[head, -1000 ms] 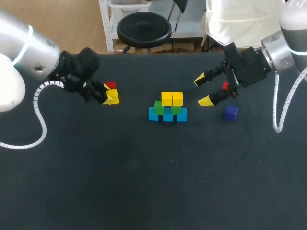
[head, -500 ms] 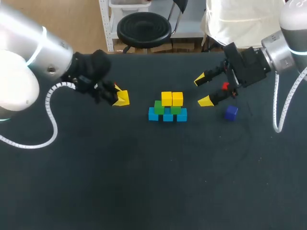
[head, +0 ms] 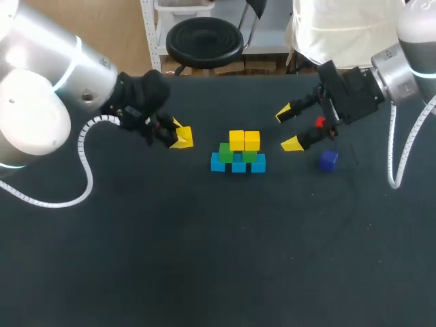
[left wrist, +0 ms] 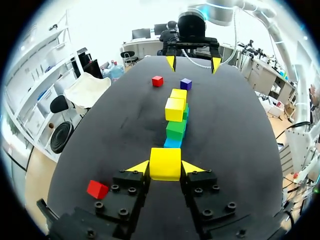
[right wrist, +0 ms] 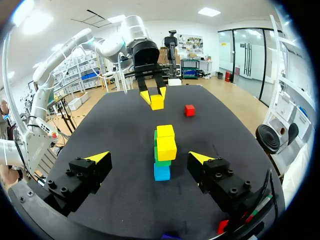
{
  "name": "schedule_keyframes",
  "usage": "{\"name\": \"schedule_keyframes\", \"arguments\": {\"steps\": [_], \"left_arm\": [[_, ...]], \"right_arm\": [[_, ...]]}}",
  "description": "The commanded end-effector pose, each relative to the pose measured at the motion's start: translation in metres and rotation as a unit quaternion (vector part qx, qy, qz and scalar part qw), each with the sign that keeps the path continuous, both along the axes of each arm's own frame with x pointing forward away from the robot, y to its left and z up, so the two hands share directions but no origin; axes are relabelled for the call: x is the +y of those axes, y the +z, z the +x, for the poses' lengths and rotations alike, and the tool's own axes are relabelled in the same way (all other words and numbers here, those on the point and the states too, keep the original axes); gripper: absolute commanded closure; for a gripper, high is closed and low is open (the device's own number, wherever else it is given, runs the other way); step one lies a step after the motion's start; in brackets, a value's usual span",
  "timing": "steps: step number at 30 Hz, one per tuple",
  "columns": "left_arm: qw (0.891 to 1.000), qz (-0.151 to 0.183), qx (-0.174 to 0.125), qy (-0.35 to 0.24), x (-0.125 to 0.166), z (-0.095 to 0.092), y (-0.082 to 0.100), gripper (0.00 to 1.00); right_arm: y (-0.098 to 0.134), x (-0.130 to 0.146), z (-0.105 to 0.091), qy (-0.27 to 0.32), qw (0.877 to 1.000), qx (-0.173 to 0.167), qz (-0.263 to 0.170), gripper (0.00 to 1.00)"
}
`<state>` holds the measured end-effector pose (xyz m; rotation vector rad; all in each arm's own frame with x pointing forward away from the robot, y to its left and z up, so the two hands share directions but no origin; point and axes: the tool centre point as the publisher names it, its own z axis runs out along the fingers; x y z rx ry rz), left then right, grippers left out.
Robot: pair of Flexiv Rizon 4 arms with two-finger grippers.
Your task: Place the blue cubes, place green cubes on the blue cubes, place the yellow cubes on the green cubes, then place the red cubes on the yellow cubes, and place purple cube on the red cubes.
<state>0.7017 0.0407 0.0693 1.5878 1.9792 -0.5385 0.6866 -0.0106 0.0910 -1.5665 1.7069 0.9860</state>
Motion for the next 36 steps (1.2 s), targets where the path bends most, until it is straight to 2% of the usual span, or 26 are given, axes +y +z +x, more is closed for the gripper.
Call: {"name": "schedule_keyframes", "arguments": {"steps": [1,15,22,28,31,36], "left_arm": [[1.0,-0.001,0.0,-0.001,0.0,0.0,0.0,1.0],[1.0,-0.001,0.0,-0.001,0.0,0.0,0.0,1.0],[1.0,-0.006,-0.019,-0.02,-0.024,0.018,0.013,1.0],[0.999,0.003,-0.012,-0.044,-0.04,0.017,0.005,1.0],[0.999,0.008,-0.006,-0.045,-0.038,0.018,-0.001,1.0],[0.999,0.008,-0.006,-0.045,-0.038,0.018,-0.001,1.0]], "right_arm": [[0.0,0.0,-0.001,-0.001,1.0,0.0,0.0,0.0],[0.0,0.0,-0.001,-0.001,1.0,0.0,0.0,0.0],[0.0,0.0,-0.001,-0.001,1.0,0.0,0.0,0.0],[0.0,0.0,-0.001,-0.001,1.0,0.0,0.0,0.0],[0.0,0.0,-0.001,-0.001,1.0,0.0,0.0,0.0],[0.0,0.0,-0.001,-0.001,1.0,0.0,0.0,0.0]]}}
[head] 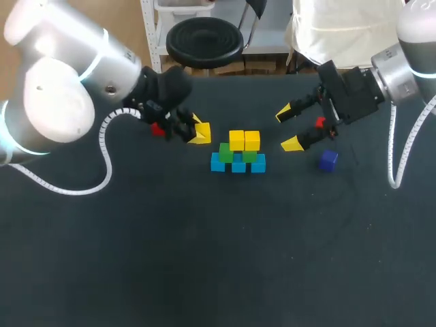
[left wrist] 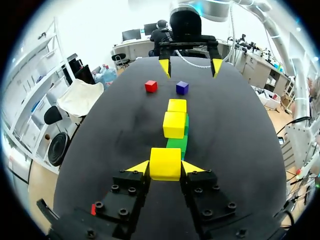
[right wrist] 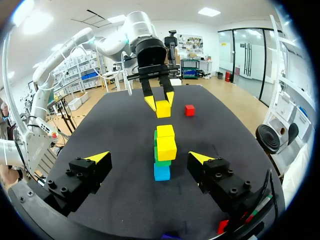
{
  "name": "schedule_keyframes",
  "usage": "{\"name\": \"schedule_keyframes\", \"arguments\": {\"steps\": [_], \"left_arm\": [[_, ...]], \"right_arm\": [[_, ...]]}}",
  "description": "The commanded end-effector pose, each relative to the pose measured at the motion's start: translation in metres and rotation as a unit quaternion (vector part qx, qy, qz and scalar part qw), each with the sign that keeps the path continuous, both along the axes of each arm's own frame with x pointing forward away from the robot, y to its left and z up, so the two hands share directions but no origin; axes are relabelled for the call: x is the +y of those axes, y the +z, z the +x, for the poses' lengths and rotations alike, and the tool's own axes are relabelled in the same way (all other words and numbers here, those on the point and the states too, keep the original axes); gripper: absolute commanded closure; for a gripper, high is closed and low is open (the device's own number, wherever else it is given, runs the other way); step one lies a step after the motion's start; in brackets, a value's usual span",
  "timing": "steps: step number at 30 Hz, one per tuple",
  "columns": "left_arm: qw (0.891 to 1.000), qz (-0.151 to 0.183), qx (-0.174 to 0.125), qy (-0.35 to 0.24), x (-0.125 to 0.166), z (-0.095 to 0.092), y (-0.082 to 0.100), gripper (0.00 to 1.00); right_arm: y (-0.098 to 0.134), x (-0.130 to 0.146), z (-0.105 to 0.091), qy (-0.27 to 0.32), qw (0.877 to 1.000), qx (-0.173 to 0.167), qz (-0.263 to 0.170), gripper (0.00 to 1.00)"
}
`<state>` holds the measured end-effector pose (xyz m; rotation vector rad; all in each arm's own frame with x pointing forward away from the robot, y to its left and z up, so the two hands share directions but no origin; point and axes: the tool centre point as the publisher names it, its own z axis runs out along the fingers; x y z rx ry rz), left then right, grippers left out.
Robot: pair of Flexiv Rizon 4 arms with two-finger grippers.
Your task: Place the blue cubes, place green cubes on the blue cubes, place the yellow cubes on the green cubes, then place the red cubes on the yellow cubes, and place purple cube on the red cubes.
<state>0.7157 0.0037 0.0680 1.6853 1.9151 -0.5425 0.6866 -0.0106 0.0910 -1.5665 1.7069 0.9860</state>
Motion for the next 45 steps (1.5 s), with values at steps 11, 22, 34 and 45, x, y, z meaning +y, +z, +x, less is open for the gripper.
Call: {"name": "schedule_keyframes", "arguments": {"steps": [11,22,34,45], "left_arm": [[1.0,0.001,0.003,-0.003,-0.001,0.004,0.0,1.0],[0.999,0.004,-0.016,-0.037,-0.033,0.015,0.004,1.0],[0.999,-0.034,-0.009,-0.035,-0.017,0.025,-0.006,1.0],[0.998,-0.027,-0.029,-0.04,-0.02,0.006,-0.003,1.0]], "right_arm": [[0.0,0.0,-0.001,-0.001,1.0,0.0,0.0,0.0],[0.0,0.0,-0.001,-0.001,1.0,0.0,0.0,0.0],[0.0,0.0,-0.001,-0.001,1.0,0.0,0.0,0.0],[0.0,0.0,-0.001,-0.001,1.0,0.0,0.0,0.0]]}}
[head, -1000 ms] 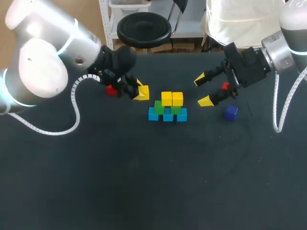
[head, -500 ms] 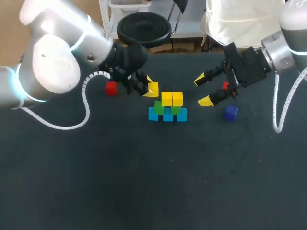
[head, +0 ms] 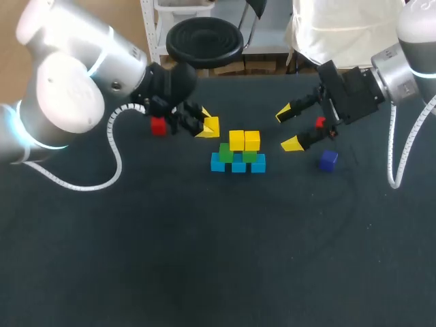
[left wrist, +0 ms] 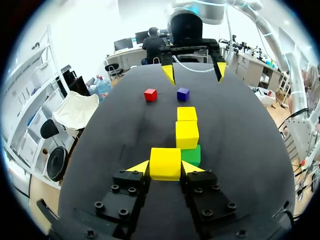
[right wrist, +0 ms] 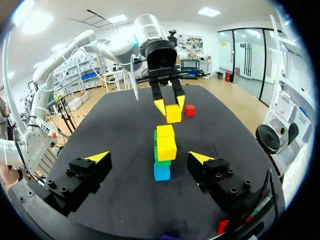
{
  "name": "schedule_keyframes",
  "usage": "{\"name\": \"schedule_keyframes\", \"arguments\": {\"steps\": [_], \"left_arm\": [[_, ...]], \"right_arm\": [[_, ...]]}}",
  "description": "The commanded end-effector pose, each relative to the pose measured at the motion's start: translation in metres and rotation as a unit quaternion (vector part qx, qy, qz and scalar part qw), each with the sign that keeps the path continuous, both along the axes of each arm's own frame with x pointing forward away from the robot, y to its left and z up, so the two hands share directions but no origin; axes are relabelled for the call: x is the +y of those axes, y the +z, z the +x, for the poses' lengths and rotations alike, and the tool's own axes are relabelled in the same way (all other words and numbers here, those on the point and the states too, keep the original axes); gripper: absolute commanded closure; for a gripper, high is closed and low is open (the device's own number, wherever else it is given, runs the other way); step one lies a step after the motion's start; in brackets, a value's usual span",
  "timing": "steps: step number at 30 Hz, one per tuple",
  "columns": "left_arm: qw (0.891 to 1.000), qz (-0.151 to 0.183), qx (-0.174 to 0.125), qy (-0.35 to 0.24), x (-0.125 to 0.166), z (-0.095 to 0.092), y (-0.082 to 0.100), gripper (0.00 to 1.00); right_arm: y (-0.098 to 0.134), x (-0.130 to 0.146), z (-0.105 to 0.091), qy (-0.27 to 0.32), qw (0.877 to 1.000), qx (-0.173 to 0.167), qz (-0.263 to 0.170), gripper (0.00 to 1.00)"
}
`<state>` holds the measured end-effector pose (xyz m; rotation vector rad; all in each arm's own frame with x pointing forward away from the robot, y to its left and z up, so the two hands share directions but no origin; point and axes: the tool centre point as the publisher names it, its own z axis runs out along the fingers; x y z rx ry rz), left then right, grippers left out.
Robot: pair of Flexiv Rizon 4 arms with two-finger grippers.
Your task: Place the blue cubes, place green cubes on the blue cubes, place the yellow cubes on the green cubes, then place the red cubes on the yellow cubes, and place purple cube on the red cubes.
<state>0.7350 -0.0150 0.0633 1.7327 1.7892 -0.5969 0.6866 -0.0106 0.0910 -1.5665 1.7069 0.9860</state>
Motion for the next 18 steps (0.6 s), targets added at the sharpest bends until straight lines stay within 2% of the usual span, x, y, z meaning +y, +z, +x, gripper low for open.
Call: {"name": "schedule_keyframes", "arguments": {"steps": [1,7,18], "left_arm": [[1.0,0.005,-0.014,0.005,-0.002,-0.015,0.002,1.0],[0.999,0.014,-0.029,0.007,-0.008,-0.023,0.003,1.0],[1.0,0.014,-0.02,0.002,-0.013,-0.023,0.0,1.0]], "right_arm": [[0.0,0.0,-0.001,-0.001,1.0,0.0,0.0,0.0],[0.0,0.0,-0.001,-0.001,1.0,0.0,0.0,0.0],[0.0,0.0,-0.001,-0.001,1.0,0.0,0.0,0.0]]}}
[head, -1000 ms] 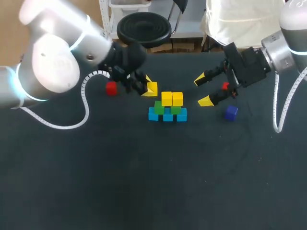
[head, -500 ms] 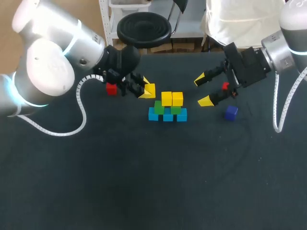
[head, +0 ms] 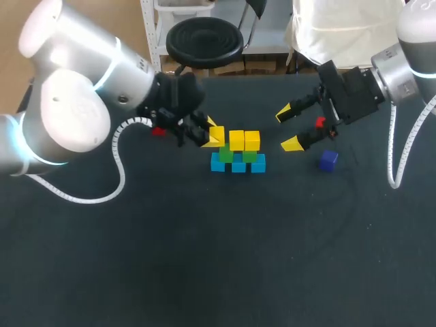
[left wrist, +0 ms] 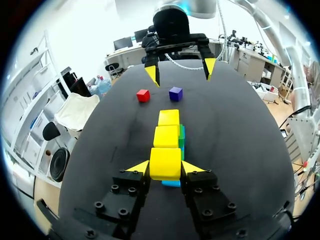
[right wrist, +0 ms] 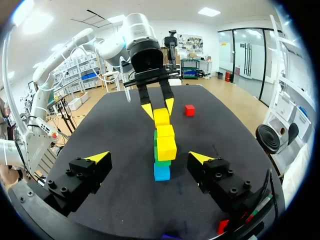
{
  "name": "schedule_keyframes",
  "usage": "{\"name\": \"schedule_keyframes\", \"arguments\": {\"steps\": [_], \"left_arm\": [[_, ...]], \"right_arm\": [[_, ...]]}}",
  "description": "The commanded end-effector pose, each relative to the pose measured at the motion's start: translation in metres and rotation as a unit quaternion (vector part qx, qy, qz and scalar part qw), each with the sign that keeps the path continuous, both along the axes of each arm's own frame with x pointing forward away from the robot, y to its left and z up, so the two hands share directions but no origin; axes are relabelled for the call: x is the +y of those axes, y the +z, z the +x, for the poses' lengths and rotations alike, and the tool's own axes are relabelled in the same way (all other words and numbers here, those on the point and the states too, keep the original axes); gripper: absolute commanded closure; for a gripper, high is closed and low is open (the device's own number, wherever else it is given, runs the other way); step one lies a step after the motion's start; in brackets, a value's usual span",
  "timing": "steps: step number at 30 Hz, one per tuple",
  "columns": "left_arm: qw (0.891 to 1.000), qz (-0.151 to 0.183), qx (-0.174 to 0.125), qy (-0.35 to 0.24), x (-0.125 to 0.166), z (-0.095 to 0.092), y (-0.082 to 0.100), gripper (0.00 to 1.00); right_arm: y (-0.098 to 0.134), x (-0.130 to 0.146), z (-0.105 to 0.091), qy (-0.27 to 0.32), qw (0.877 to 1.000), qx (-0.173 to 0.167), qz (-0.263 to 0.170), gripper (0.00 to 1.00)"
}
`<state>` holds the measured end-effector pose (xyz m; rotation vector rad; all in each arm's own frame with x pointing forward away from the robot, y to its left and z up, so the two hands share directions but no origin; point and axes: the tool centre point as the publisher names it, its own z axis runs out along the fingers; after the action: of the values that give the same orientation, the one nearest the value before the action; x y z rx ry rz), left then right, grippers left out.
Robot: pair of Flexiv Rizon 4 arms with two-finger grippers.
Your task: Place the blue cubes, place green cubes on the blue cubes, place the yellow cubes on the green cubes, then place the red cubes on the yellow cubes, and place purple cube on the red cubes.
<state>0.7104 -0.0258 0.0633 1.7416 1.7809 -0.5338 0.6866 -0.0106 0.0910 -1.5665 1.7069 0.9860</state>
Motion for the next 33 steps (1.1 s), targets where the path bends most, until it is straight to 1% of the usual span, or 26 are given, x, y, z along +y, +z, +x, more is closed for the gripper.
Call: {"name": "schedule_keyframes", "arguments": {"steps": [1,20,29,33], "left_arm": [[1.0,0.002,0.0,-0.001,-0.003,0.001,0.0,1.0],[1.0,0.008,0.012,0.001,-0.005,-0.001,-0.008,1.0],[1.0,0.009,0.018,0.001,-0.006,0.002,-0.012,1.0],[1.0,0.004,0.018,-0.001,-0.008,0.004,-0.012,1.0]], "right_arm": [[0.0,0.0,-0.001,-0.001,1.0,0.0,0.0,0.0],[0.0,0.0,-0.001,-0.001,1.0,0.0,0.0,0.0],[0.0,0.0,-0.001,-0.001,1.0,0.0,0.0,0.0],[0.0,0.0,-0.001,-0.001,1.0,0.0,0.0,0.0]]}}
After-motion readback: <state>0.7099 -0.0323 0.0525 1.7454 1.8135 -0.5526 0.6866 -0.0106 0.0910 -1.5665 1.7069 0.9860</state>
